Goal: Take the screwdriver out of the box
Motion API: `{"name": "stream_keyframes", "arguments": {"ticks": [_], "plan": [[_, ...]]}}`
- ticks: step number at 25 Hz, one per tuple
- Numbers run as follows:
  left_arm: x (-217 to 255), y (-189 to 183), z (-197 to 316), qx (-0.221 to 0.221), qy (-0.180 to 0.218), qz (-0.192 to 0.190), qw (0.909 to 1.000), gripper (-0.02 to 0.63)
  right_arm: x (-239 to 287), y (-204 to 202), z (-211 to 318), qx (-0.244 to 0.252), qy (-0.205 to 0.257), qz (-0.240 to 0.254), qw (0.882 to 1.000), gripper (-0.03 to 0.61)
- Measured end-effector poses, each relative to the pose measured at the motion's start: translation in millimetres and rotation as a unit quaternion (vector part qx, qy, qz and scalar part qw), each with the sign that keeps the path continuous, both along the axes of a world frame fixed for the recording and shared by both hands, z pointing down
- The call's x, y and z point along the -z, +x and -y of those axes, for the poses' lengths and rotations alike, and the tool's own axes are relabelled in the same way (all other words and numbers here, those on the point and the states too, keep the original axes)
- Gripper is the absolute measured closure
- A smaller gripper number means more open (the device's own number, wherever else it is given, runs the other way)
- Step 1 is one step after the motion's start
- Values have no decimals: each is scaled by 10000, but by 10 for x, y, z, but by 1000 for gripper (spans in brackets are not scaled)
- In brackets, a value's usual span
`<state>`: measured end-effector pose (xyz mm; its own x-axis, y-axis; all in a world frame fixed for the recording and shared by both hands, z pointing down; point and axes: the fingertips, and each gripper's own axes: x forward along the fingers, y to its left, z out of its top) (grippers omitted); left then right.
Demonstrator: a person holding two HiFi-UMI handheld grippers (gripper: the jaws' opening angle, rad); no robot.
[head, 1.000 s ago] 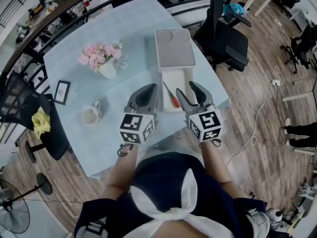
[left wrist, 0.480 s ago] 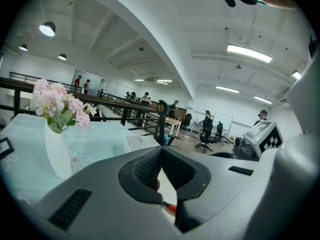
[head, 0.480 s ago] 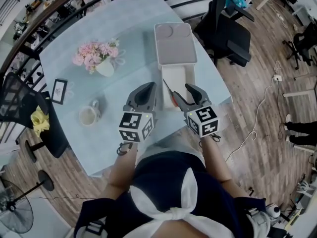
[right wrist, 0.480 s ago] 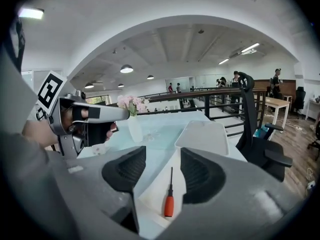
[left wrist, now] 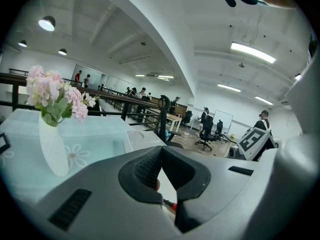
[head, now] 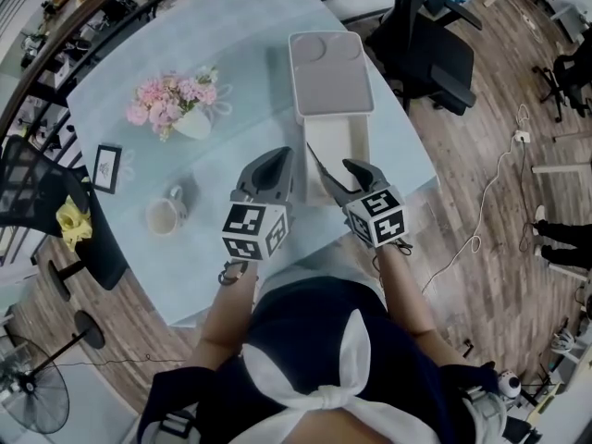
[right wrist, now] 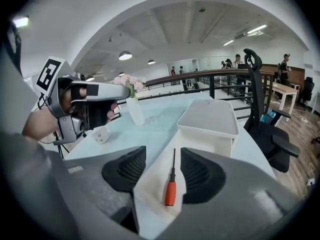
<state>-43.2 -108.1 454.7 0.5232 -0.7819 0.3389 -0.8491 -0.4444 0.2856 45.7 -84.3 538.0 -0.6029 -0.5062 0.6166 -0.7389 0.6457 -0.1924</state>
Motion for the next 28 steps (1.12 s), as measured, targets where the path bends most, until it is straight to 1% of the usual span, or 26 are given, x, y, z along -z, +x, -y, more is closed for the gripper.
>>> {"name": "stream_keyframes", "arguments": {"ticks": [6, 11, 16, 19, 23, 28], "plan": [[-109, 26, 82, -90, -96, -26, 9999, 597, -279, -40, 3, 177, -423, -231, 9987, 368], [-146, 75, 145, -147, -161, -56, 9997, 598, -476, -16, -21, 310, -838, -404, 9952, 368], [-205, 48, 184, -168, -238, -53, 9996, 597, -689, -17, -23, 299, -1166, -501, 9915, 374], [-258, 50, 206, -179, -282, -44, 9994, 597, -785, -11, -6, 409, -1319, -649, 9883, 374], [-316, 23, 230, -172, -353, -33, 9992, 597, -919, -31, -50, 553, -1639, -840, 9813, 374], [-365, -3, 259, -167, -405, -13, 9990, 597, -1061, -38, -59, 672, -1804, -968, 9765, 374]]}}
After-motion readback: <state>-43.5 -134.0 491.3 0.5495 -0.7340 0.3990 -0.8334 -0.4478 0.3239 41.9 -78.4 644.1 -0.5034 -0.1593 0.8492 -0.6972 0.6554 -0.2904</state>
